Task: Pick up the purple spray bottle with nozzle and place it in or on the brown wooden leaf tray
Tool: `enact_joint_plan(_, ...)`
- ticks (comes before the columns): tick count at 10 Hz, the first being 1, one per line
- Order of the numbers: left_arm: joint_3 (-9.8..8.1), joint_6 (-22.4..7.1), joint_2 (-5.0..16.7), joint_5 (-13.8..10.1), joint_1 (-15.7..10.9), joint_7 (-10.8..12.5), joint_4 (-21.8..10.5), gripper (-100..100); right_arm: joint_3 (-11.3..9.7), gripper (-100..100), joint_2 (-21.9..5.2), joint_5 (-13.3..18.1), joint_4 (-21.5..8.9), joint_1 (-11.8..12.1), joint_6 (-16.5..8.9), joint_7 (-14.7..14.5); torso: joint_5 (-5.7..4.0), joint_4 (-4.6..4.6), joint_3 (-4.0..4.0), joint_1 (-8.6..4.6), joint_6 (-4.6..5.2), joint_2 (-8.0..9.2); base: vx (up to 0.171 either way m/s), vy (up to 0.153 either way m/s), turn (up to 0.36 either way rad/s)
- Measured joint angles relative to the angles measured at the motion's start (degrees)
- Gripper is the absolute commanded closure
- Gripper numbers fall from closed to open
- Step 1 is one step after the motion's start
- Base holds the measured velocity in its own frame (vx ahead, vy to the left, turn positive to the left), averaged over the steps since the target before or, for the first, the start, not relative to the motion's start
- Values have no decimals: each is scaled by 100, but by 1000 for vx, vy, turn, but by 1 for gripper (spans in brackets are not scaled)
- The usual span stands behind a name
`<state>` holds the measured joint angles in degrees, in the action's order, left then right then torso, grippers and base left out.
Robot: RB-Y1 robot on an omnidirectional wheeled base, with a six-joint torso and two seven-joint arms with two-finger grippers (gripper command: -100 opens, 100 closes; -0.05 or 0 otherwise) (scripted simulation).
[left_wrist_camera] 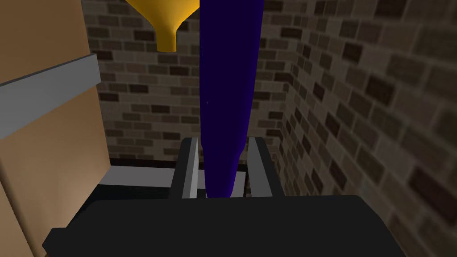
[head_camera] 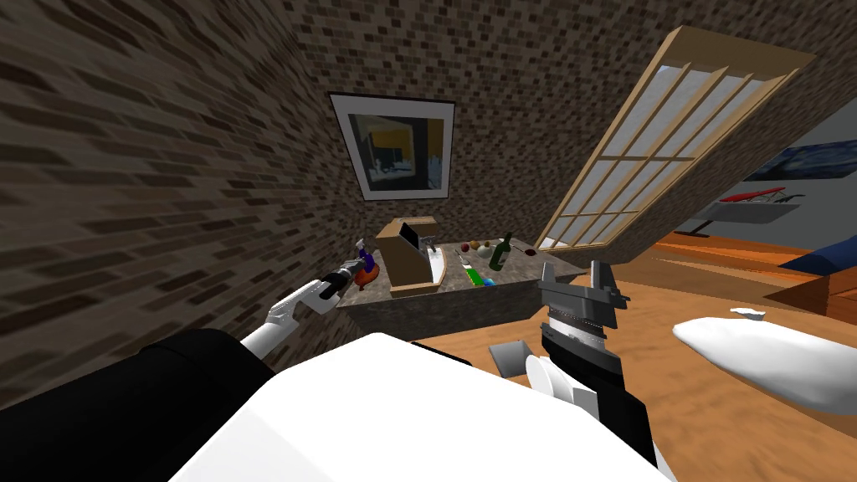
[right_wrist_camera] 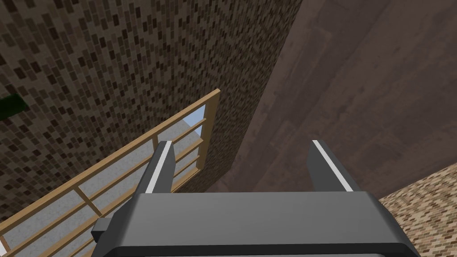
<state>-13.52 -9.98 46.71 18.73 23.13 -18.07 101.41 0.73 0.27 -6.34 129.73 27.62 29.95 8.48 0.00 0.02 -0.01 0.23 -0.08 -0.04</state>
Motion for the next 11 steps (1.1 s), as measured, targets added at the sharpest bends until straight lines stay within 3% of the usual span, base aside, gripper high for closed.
enact_joint_plan(2, -14, -116, 201, -116, 126, 63, 59, 100, 0, 0, 0, 0, 0, 0, 0, 0, 1, 0, 1, 10, -6, 3, 26, 71, 15)
enact_joint_plan(3, -20, -131, 213, -122, 133, 70, 55, -100, 0, 0, 0, 0, 0, 0, 0, 0, 3, 0, 3, -4, -1, 7, 3, 10, -1)
enact_joint_plan(7, -21, -131, 213, -121, 132, 69, 54, -100, -1, 0, 1, 0, 0, -1, 0, 0, -4, 2, 8, -28, 0, 15, 0, 0, 0)
enact_joint_plan(8, -21, -131, 213, -121, 132, 69, 54, 0, -1, 0, 1, 0, 0, -1, 0, 0, -4, 2, 8, -29, 0, 15, 0, 0, 0)
enact_joint_plan(9, -21, -131, 213, -121, 132, 69, 54, -100, -1, 0, 1, 0, 0, -1, 0, 0, -4, 2, 8, -29, 0, 15, 6, 2, 22)
enact_joint_plan(11, -78, -269, 449, -276, 243, 147, 235, -100, -1, 0, 1, 0, 0, 0, 0, 0, -4, 1, 6, -28, 0, 11, 14, 5, 23)
